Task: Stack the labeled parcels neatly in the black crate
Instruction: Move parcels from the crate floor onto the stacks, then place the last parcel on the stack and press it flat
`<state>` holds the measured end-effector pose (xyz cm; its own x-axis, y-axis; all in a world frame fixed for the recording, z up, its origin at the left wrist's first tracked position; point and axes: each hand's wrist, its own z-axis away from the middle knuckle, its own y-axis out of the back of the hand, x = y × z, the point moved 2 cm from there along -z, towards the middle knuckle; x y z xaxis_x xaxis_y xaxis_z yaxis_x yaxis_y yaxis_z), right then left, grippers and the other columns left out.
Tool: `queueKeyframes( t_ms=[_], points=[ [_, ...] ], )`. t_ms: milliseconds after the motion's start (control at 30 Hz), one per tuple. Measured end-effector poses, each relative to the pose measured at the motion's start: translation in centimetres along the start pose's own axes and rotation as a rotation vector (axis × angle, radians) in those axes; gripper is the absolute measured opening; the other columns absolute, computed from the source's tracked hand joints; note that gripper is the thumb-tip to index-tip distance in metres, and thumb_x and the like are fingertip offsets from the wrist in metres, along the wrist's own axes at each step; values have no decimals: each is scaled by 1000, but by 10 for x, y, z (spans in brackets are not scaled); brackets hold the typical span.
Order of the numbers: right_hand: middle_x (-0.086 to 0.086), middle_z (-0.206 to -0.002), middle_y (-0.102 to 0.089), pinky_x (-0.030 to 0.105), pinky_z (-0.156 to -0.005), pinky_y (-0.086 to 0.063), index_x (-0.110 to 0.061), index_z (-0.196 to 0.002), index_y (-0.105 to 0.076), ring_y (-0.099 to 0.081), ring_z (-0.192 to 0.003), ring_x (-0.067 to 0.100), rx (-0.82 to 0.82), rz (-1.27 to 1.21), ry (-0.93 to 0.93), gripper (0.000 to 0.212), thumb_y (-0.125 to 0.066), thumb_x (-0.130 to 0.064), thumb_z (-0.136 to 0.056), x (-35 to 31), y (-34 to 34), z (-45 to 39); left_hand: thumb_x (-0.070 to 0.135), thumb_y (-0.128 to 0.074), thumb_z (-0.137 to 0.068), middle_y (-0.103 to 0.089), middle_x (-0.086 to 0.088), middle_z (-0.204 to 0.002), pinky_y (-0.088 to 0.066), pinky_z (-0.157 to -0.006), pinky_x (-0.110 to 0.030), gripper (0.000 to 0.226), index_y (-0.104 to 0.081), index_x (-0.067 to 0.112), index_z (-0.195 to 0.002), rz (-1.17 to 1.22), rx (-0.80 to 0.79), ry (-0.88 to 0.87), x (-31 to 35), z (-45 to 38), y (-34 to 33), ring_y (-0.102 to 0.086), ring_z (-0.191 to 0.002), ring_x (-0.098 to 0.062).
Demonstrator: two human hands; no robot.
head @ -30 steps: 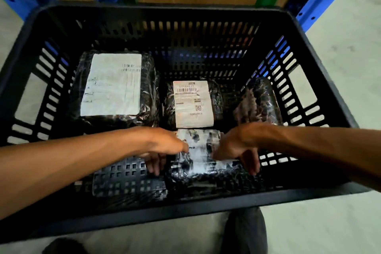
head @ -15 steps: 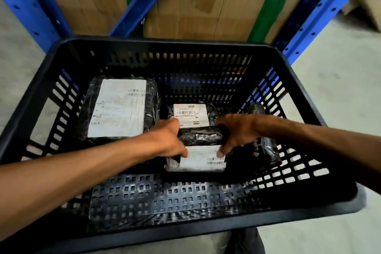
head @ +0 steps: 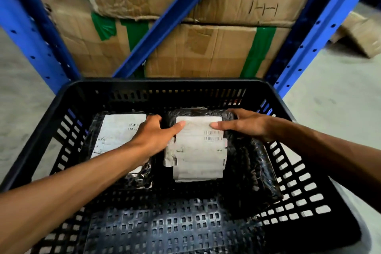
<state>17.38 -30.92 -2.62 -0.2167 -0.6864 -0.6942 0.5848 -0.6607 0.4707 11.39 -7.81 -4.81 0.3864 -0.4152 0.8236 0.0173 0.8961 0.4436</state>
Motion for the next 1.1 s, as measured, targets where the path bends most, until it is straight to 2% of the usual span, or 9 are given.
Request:
queueKeyframes(
  t_ms=[167, 233, 367, 500, 733, 867, 933, 1000, 1100],
  points=[
    [4, -132, -55, 32, -98, -44, -13, -133, -42, -55, -113, 21, 171, 162, -29, 63, -65, -44, -83, 4, -37, -27, 40, -62, -85, -59, -14, -125, -48, -96, -37, 47, -52, 9, -119, -226, -33, 77, 0, -12, -20, -57, -112, -29],
    [10, -137, -52, 29, -95, -43, -8, -140, -32, -53, -120, 26, 141, 284, -67, 72, -64, -41, -85, 6, -55, -38, 35, -61, -86, -43, -13, -145, -39, -101, -32, 62, -39, 9, -138, -294, -143, 105, 1, -13, -38, -44, -129, -29],
    [10, -139, -49, 25, -89, -40, -8, -147, -14, -51, -122, 25, 71, 340, -155, 82, -62, -37, -87, 16, -71, -46, 25, -56, -88, -39, -13, -148, -41, -98, -28, 62, -34, 5, -142, -375, -194, 153, -7, -14, -58, -43, -130, -28],
    [11, -131, -57, 25, -85, -49, -7, -141, -27, -57, -115, 25, 183, 273, -48, 71, -67, -14, -83, 22, -68, -49, 18, -57, -84, -36, -14, -149, -42, -105, -36, 59, -39, 8, -140, -377, -200, 199, -13, -17, -52, -42, -131, -30],
    [8, -131, -58, 19, -84, -45, -12, -139, -37, -58, -114, 22, 172, 315, 53, 63, -65, -10, -83, 24, -69, -40, 19, -57, -85, -26, -17, -154, -44, -80, -28, 59, -38, 7, -139, -491, -216, 180, -17, -13, -46, -45, -128, -31],
    [8, -130, -59, 33, -91, -47, -15, -135, -44, -58, -114, 26, 135, 805, 63, 55, -62, -34, -86, 12, -44, -30, 27, -52, -89, -14, -17, -156, -38, -102, -34, 58, -34, 7, -140, -685, -220, 82, -5, -2, -58, -28, -138, -33],
    [9, -127, -61, 36, -90, -48, -13, -126, -54, -59, -115, 28, 172, 1062, 11, 46, -58, -37, -86, 9, -25, -19, 30, -53, -88, -24, -14, -150, -34, -106, -39, 50, -41, 12, -134, -712, -215, -66, 7, 11, -74, -24, -138, -33],
    [10, -125, -63, 35, -89, -49, -10, -118, -60, -59, -116, 27, 138, 1175, -40, 36, -58, -27, -86, 10, -18, -8, 28, -55, -87, -45, -11, -136, -40, -99, -36, 39, -53, 14, -124, -582, -242, -203, 20, 21, -92, -41, -126, -29],
    [13, -117, -68, 27, -73, -47, -6, -110, -65, -65, -104, 26, 95, 1134, -50, 33, -58, -24, -84, 9, -21, 4, 22, -59, -82, -64, -6, -102, -46, -75, -31, 13, -62, 21, -95, -254, -451, -85, 24, 36, -118, -60, -91, -23]
  ],
)
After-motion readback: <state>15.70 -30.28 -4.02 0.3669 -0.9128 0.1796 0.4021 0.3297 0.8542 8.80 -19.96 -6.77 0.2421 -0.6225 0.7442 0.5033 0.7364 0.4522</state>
